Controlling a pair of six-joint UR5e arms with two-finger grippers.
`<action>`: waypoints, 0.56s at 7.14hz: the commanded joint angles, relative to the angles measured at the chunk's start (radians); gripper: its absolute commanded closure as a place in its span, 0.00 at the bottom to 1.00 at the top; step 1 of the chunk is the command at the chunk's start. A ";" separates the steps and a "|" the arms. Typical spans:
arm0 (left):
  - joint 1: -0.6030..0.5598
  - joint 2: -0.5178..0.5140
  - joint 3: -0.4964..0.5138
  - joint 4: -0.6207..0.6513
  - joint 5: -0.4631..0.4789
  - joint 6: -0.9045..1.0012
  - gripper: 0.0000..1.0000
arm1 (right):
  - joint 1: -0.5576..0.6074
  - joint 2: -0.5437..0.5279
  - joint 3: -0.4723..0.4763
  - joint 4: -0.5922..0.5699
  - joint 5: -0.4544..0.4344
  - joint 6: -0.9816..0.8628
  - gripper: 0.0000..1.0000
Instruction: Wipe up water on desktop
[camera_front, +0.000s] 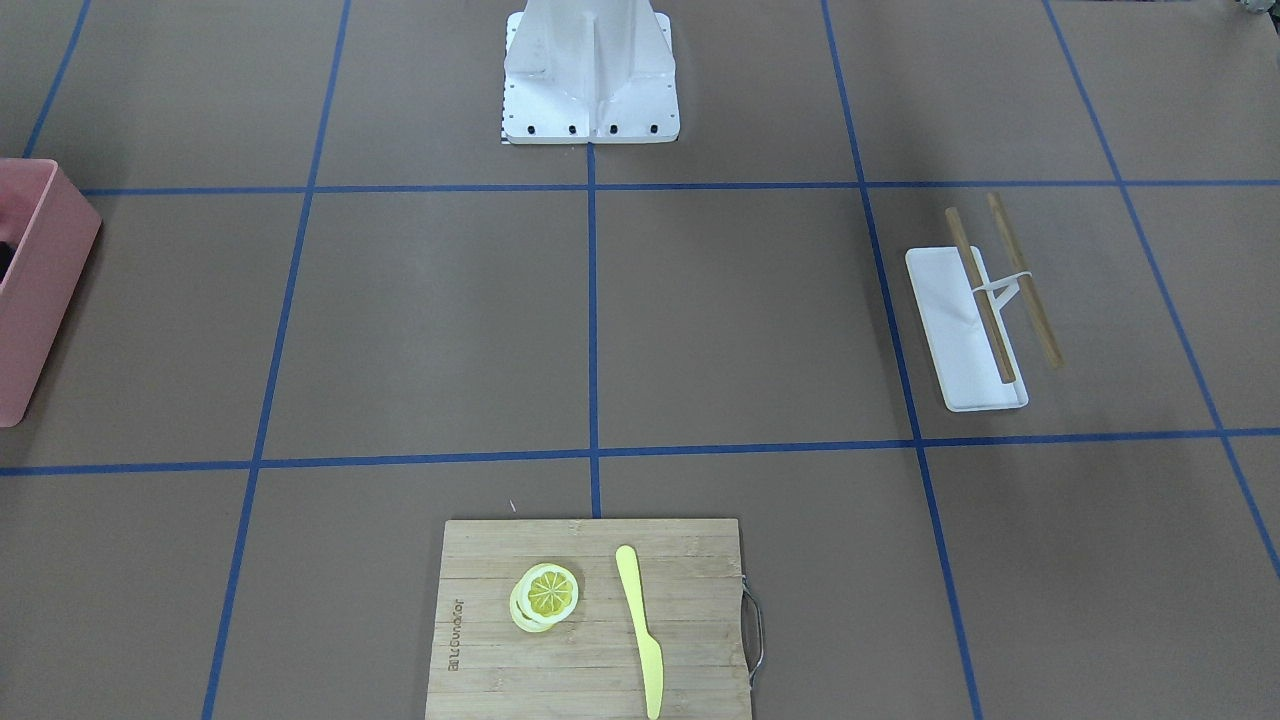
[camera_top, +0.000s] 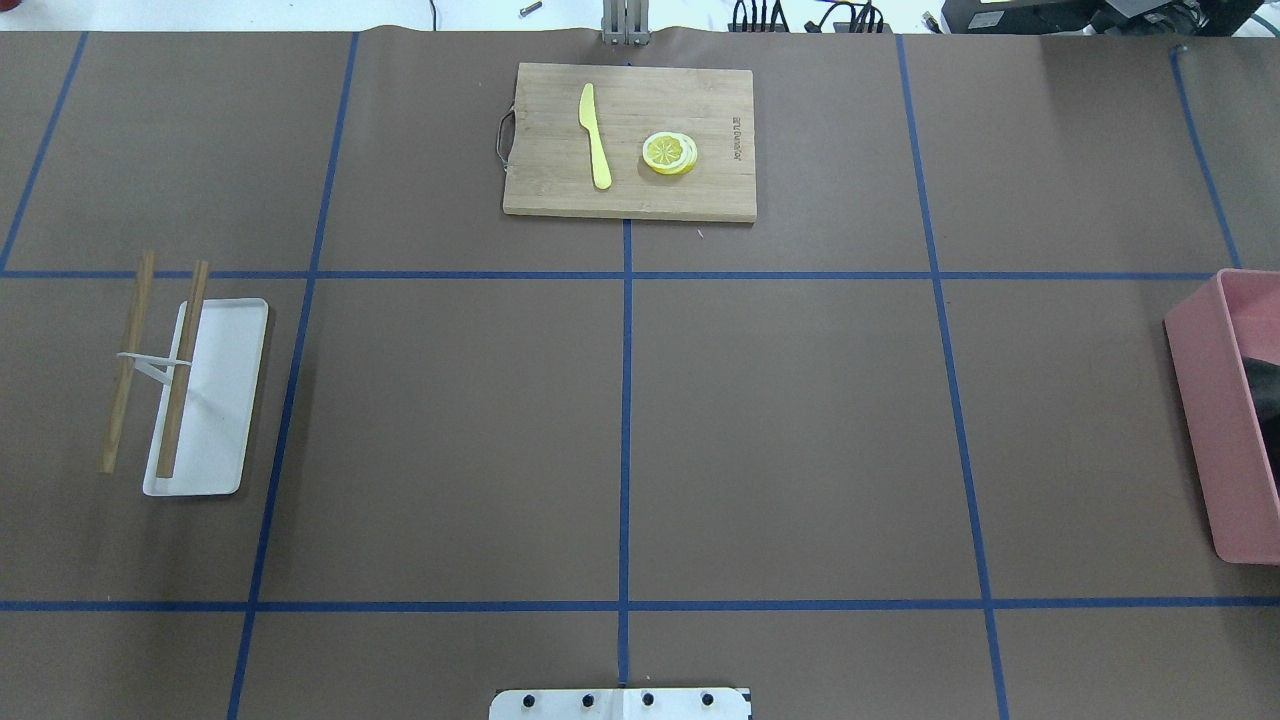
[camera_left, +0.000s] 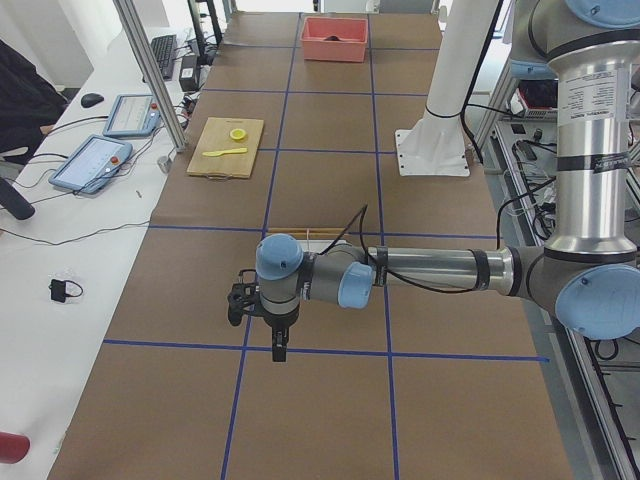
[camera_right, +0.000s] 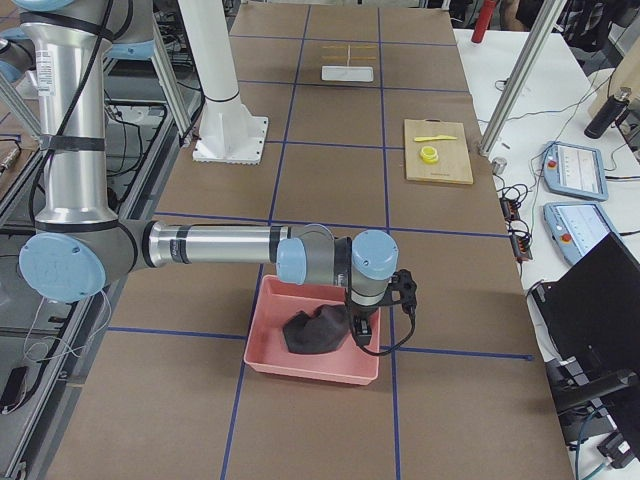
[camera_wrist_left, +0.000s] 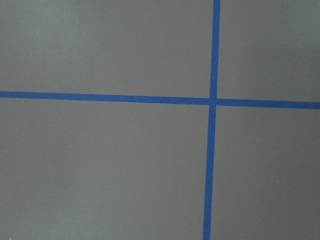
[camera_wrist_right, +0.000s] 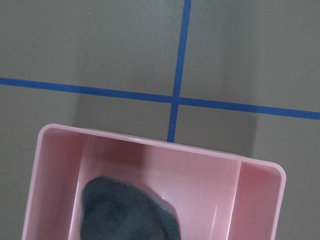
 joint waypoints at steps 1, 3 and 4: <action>-0.002 0.041 -0.045 0.025 -0.001 0.008 0.02 | 0.000 0.016 -0.039 0.024 0.003 0.041 0.00; -0.003 0.072 -0.063 0.027 0.000 0.008 0.02 | 0.000 0.020 -0.041 0.026 0.014 0.043 0.00; -0.025 0.072 -0.062 0.028 0.000 0.008 0.02 | 0.000 0.026 -0.043 0.024 0.027 0.043 0.00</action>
